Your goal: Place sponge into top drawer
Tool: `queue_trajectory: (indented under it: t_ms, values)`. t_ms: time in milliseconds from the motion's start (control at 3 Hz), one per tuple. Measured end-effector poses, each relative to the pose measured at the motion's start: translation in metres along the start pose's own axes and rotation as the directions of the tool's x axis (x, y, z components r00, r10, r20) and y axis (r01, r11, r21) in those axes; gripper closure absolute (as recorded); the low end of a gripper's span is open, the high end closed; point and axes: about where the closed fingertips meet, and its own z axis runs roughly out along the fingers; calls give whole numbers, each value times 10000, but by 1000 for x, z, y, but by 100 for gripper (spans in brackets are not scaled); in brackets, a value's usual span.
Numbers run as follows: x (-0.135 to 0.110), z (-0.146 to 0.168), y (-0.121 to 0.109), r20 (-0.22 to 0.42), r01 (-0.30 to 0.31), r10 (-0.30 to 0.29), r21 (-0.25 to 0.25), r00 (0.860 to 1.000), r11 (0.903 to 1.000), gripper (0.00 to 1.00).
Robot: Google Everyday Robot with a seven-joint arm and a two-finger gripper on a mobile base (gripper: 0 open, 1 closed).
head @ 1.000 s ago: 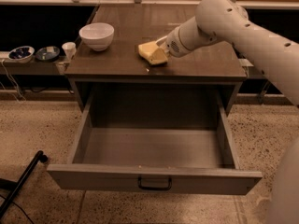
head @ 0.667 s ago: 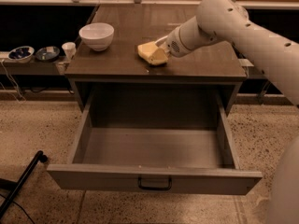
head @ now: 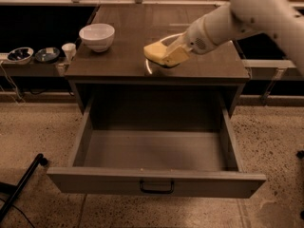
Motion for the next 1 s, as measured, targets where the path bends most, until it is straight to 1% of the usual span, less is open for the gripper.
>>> queue_trajectory:
  t_ms: [333,667,1000]
  values:
    - [14,-39,57,310,1358,-1326,-1471,9907,9798,100]
    - [22,-45,69,381,2291,-2260,-1835,9734,9559,100]
    - [39,-20,69,569,2213,-2146,-1740,9751,9595,100]
